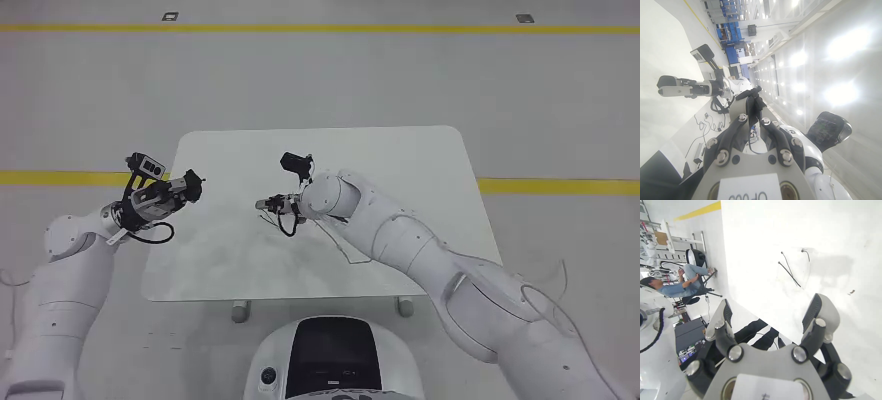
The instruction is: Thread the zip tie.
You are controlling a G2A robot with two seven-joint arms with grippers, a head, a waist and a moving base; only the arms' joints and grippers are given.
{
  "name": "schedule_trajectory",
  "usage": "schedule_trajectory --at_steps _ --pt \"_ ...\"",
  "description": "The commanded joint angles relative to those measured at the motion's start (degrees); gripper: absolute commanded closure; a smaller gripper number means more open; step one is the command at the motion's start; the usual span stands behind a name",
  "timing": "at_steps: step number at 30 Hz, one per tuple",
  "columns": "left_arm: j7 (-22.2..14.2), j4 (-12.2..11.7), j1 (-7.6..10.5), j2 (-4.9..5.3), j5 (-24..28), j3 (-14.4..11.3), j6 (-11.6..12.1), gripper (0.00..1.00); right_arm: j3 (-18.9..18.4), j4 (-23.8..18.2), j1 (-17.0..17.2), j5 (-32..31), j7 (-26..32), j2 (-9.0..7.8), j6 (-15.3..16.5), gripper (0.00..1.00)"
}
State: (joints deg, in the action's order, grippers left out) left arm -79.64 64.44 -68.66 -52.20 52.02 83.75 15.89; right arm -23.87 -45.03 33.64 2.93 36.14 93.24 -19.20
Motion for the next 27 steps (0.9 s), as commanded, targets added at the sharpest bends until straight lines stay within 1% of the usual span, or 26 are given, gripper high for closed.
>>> schedule_trajectory --at_steps 1,3,7,11,12,14,22,23,24,25,27 --pt "0.0 0.0 0.0 0.0 0.0 0.0 0.0 1.0 -0.35 0.06 0.24 -0.23 0.33 0.01 0.78 0.0" --pt "0.0 0.0 0.0 0.0 0.0 0.0 0.0 1.0 0.1 1.11 -0.54 -1.72 1.71 0.41 0.0 0.0" --pt "0.0 0.0 0.0 0.0 0.0 0.0 0.0 1.0 0.73 4.32 -1.43 -1.61 3.7 2.15 1.45 0.0" --pt "0.0 0.0 0.0 0.0 0.0 0.0 0.0 1.0 1.85 9.13 -2.45 -1.11 5.09 4.89 2.31 0.0" --pt "0.0 0.0 0.0 0.0 0.0 0.0 0.0 1.0 2.18 10.74 -2.76 -1.1 5.04 5.8 1.9 0.0" --pt "0.0 0.0 0.0 0.0 0.0 0.0 0.0 1.0 2.13 12.73 -2.79 -0.02 5.19 7.02 2.99 0.0" --pt "0.0 0.0 0.0 0.0 0.0 0.0 0.0 1.0 2.06 13.21 -2.87 0.08 4.95 7.17 2.98 0.0" --pt "0.0 0.0 0.0 0.0 0.0 0.0 0.0 1.0 1.77 12.92 -2.55 0.17 3.64 7.14 3.59 0.0" --pt "0.0 0.0 0.0 0.0 0.0 0.0 0.0 1.0 0.69 12.61 -1.67 1.69 2.27 7.02 5.08 0.0" --pt "0.0 0.0 0.0 0.0 0.0 0.0 0.0 1.0 0.0 12.73 -1.28 2.43 2.26 6.87 6.27 0.0" --pt "0.0 0.0 0.0 0.0 0.0 0.0 0.0 1.0 -0.77 12.57 -0.89 2.22 0.51 6.76 7.63 0.0"
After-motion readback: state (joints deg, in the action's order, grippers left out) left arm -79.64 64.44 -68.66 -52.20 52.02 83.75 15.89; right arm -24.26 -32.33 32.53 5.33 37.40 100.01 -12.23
